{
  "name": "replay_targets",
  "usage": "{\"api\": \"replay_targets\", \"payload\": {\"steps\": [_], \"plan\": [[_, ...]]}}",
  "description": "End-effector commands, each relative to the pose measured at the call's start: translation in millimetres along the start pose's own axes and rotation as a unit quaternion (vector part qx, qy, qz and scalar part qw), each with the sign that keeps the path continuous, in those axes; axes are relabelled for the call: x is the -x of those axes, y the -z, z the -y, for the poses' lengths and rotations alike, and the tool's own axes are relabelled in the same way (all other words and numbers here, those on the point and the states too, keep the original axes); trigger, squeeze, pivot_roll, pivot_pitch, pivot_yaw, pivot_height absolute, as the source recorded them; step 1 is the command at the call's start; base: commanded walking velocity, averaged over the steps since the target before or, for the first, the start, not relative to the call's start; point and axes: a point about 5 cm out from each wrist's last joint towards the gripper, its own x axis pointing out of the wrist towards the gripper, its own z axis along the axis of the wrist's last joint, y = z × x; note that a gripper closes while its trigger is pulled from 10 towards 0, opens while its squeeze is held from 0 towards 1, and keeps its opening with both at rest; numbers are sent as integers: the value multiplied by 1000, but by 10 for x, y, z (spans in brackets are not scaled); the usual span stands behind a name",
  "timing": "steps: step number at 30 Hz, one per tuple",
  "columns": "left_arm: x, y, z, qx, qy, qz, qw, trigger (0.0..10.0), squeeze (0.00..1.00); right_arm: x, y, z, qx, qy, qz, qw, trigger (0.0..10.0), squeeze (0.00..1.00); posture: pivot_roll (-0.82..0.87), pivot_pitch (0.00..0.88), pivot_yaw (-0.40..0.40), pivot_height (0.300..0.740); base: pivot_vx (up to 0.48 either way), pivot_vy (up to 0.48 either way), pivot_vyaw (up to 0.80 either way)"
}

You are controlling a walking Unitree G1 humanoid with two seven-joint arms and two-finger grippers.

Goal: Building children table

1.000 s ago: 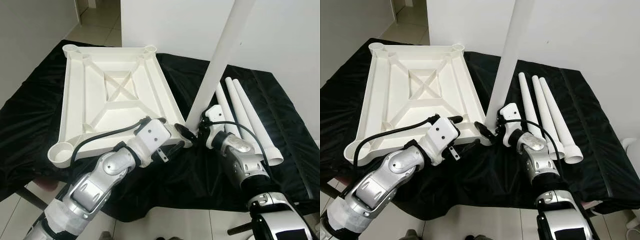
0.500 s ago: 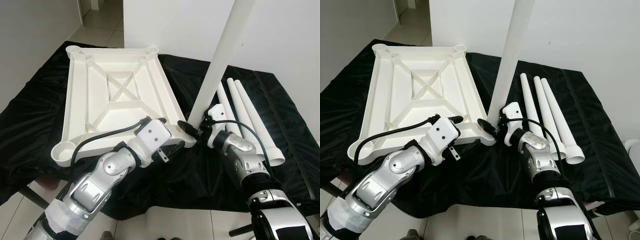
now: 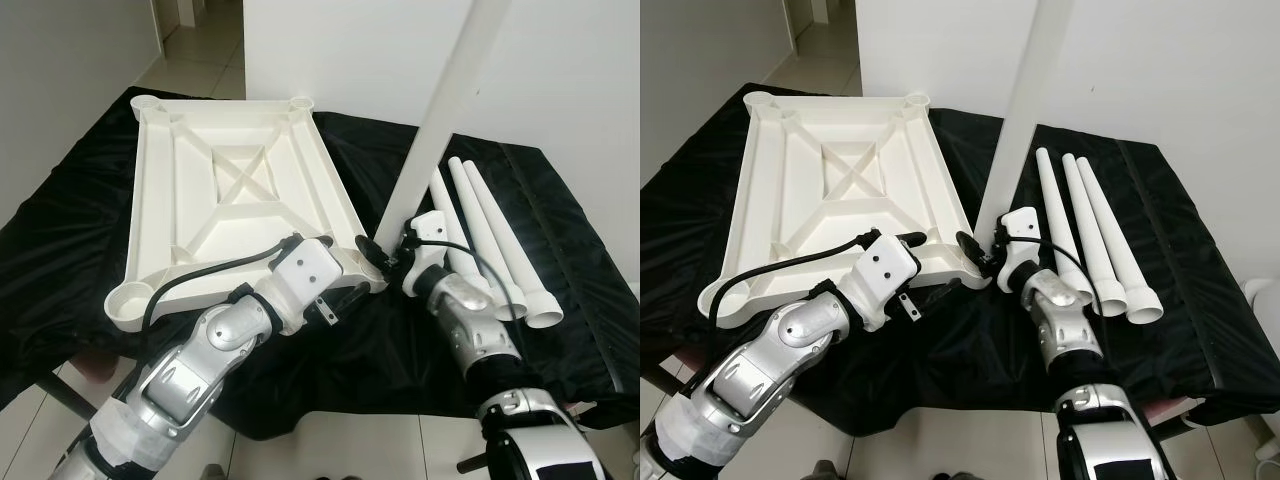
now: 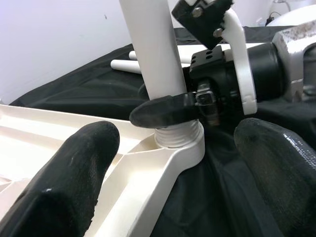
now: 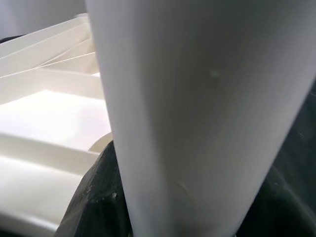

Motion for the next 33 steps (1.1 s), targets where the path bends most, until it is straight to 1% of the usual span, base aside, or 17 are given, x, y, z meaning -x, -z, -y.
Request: {"api": "replay_targets", "payload": {"steps": [1, 2, 3, 4, 6, 8, 10, 13, 17, 20, 25, 26, 27, 28, 30, 31, 33], "plan": [[-12, 14, 88, -6, 58, -2, 998, 10000, 0, 53, 140, 34, -5, 56, -40, 998, 10000, 0, 87, 68, -88, 740, 0, 0, 0], [-12, 14, 88, -6, 58, -2, 998, 10000, 0, 53, 140, 34, -5, 56, -40, 998, 10000, 0, 87, 68, -88, 740, 0, 0, 0], [-11, 21, 84, -6, 58, -3, 998, 10000, 0, 36, 173, -84, -13, 99, -48, 994, 10000, 0, 85, 64, -91, 740, 0, 0, 0], [-11, 21, 84, -6, 58, -3, 998, 10000, 0, 36, 173, -84, -13, 99, -48, 994, 10000, 0, 85, 64, -91, 740, 0, 0, 0], [-8, 38, 60, -8, 56, -5, 998, 10000, 0, 34, 210, -324, -41, 171, -51, 983, 10000, 0, 87, 57, -94, 740, 0, 0, 0], [-1, 46, 27, -9, 51, -7, 999, 10000, 0, 45, 213, -474, -71, 204, -41, 976, 10000, 0, 89, 54, -96, 740, 0, 0, 0], [2, 47, 17, -10, 50, -7, 999, 10000, 0, 48, 214, -512, -76, 210, -39, 974, 10000, 0, 89, 54, -96, 740, 0, 0, 0], [17, 57, -6, -8, 49, -9, 999, 10000, 0, 37, 185, -655, -112, 200, -21, 973, 10000, 0, 85, 47, -96, 740, 0, 0, 0], [19, 60, -14, -8, 49, -9, 999, 10000, 0, 36, 154, -658, -111, 193, -17, 975, 10000, 0, 83, 43, -94, 740, 0, 0, 0], [15, 59, -10, -9, 49, -8, 999, 10000, 0, 54, 140, -628, -105, 206, -20, 973, 10000, 0, 85, 39, -94, 740, 0, 0, 0], [15, 58, -6, -10, 50, -8, 999, 10000, 0, 59, 122, -622, -102, 204, -16, 974, 10000, 0, 86, 38, -95, 740, 0, 0, 0], [19, 64, -4, -9, 50, -9, 999, 10000, 0, 68, 87, -598, -101, 196, -3, 975, 10000, 1000, 85, 35, -93, 740, 0, 0, 0], [23, 70, -6, -9, 52, -9, 999, 10000, 0, 87, 60, -557, -104, 191, 6, 976, 10000, 1000, 85, 35, -93, 740, 0, 0, 0], [23, 70, -6, -9, 52, -9, 999, 10000, 0, 87, 60, -557, -104, 191, 6, 976, 10000, 1000, 85, 35, -93, 740, 0, 0, 0], [29, 78, -15, -9, 55, -10, 998, 10000, 0, 117, 27, -494, -98, 173, 16, 980, 10000, 1000, 85, 35, -93, 740, 0, 0, 0], [29, 78, -15, -9, 55, -10, 998, 10000, 0, 117, 27, -494, -98, 173, 16, 980, 10000, 1000, 85, 35, -93, 740, 0, 0, 0], [27, 78, -17, -9, 57, -10, 998, 10000, 0, 131, 14, -464, -89, 141, 19, 986, 10000, 1000, 83, 34, -96, 740, 0, 0, 0]]}}
